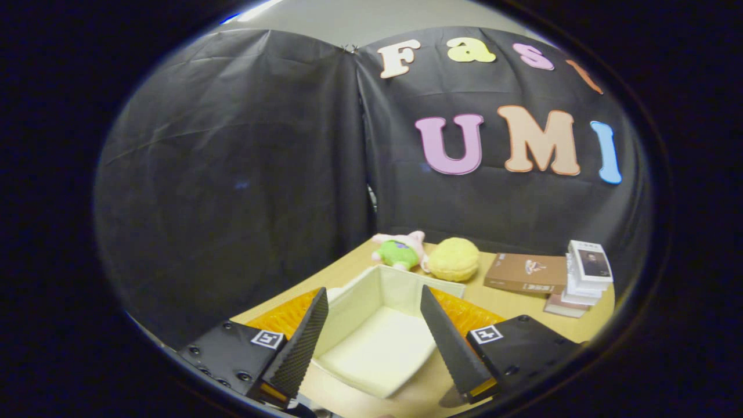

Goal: Open the storage box then place both shoes into the box .Put the left shoe in first, then the right shoe, with the right side of both shoes facing outward in a uniform manner.

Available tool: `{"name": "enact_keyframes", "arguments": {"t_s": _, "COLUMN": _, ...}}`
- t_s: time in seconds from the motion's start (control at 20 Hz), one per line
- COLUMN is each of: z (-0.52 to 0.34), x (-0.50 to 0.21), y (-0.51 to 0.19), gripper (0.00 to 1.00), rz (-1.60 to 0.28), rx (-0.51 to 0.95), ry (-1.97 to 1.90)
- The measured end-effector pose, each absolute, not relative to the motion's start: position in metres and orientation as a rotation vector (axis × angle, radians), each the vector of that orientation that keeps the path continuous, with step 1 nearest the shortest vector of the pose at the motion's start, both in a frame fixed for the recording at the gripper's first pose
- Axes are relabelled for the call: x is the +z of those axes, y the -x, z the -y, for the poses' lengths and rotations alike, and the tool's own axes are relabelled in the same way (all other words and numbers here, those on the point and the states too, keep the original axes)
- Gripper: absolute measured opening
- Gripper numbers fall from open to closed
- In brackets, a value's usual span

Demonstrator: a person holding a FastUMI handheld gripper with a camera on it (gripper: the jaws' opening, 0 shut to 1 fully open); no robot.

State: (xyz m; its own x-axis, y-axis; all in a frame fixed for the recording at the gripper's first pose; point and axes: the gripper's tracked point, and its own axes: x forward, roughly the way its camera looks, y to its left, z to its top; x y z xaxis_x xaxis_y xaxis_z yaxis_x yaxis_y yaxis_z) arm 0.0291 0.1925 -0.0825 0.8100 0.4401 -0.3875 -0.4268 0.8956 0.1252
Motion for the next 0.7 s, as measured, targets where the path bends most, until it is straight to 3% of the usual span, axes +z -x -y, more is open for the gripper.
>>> {"name": "enact_keyframes", "arguments": {"t_s": 0.35, "z": -0.083, "x": -0.111, "y": -0.032, "gripper": 1.00, "rz": -0.462, "rx": 0.326, "ry": 0.024}}
{"name": "enact_keyframes", "arguments": {"t_s": 0.7, "z": -0.005, "x": -0.211, "y": -0.015, "gripper": 1.00, "rz": -0.675, "rx": 0.246, "ry": -0.002}}
